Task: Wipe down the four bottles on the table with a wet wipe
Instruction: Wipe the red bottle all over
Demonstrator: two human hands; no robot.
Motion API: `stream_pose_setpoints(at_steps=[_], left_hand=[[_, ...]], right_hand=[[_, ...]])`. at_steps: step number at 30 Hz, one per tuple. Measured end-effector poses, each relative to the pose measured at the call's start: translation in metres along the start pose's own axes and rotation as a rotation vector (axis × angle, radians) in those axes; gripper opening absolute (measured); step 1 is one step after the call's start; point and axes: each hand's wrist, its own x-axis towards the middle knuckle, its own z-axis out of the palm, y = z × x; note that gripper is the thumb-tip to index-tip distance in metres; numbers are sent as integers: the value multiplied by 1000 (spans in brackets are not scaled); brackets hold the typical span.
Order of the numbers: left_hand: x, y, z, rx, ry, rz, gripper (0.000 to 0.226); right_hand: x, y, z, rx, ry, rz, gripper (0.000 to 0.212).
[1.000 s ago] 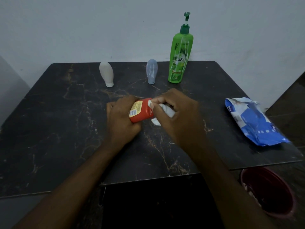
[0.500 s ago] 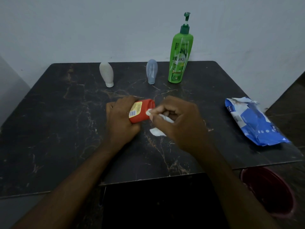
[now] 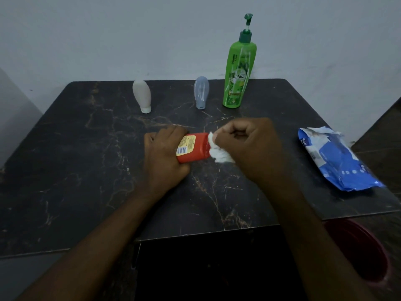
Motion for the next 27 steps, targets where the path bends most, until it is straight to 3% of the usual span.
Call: stream_pose_setpoints(at_steps=[6, 10, 18, 24, 27], left_hand=[[0, -7, 0, -13, 41, -15, 50], [0, 1, -3, 23, 37, -13, 53], [-1, 3, -3, 44, 32, -3, 51], [1, 1, -3, 28, 50, -30, 50], [0, -1, -2, 4, 53, -39, 48]], right_hand=[[-21, 5, 20, -112, 52, -81, 3], [-29, 8, 18, -22, 141, -114, 2], [-16, 10, 19, -215, 139, -181, 6], [-26, 1, 18, -117, 21, -154, 7], [-24, 3, 21, -104, 64, -166, 6]])
